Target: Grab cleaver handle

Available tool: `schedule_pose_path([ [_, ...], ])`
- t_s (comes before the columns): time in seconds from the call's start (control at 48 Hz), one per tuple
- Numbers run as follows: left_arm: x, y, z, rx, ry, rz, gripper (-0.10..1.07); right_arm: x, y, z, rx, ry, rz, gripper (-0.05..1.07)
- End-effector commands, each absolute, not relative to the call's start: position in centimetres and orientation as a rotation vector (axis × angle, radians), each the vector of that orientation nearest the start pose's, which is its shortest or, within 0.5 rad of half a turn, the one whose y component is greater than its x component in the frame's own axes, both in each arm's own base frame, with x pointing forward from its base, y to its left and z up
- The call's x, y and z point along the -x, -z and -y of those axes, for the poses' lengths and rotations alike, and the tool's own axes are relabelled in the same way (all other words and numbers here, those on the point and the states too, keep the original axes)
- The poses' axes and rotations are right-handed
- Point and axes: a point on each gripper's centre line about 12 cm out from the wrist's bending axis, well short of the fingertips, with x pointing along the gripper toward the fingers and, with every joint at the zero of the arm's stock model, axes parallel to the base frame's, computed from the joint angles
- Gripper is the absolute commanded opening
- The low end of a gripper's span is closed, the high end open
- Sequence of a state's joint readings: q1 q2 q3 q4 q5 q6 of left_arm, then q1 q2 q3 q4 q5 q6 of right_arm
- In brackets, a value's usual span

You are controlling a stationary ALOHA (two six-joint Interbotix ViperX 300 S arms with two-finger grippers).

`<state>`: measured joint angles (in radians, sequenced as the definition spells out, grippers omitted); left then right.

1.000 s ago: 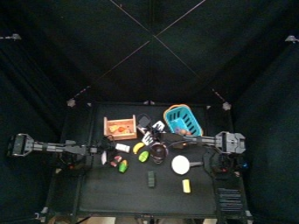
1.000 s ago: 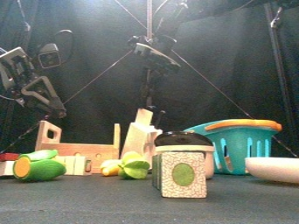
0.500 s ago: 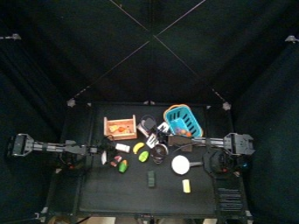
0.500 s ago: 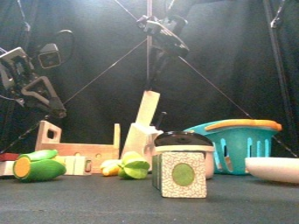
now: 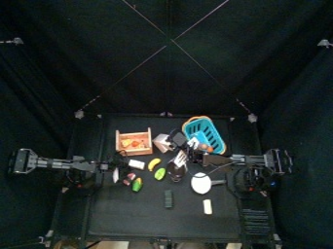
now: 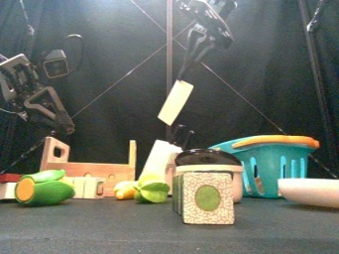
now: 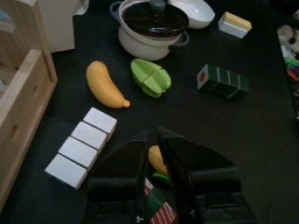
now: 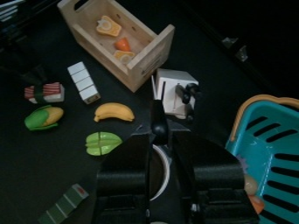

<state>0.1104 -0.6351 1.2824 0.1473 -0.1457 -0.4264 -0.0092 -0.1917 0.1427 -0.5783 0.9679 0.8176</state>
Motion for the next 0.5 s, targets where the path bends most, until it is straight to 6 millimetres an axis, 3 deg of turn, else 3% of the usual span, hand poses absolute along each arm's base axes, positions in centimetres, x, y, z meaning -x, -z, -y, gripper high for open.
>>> schedule_pose_path([
  [0.0, -21.5, -17.0, -2.1, 0.307, -0.155, -0.473, 0.6, -36.1, -38.6, 4.8, -0.242, 0.588, -0.64, 0.46],
  [0.292, -21.6, -17.2, -2.0, 0.304, -0.147, -0.459, 0.6, -33.0, -37.5, 1.6, -0.208, 0.444, -0.6, 0.46],
  [0.479, -21.9, -17.6, -2.0, 0.292, -0.137, -0.436, 0.6, -30.3, -36.3, 0.2, -0.245, 0.302, -0.446, 0.46],
])
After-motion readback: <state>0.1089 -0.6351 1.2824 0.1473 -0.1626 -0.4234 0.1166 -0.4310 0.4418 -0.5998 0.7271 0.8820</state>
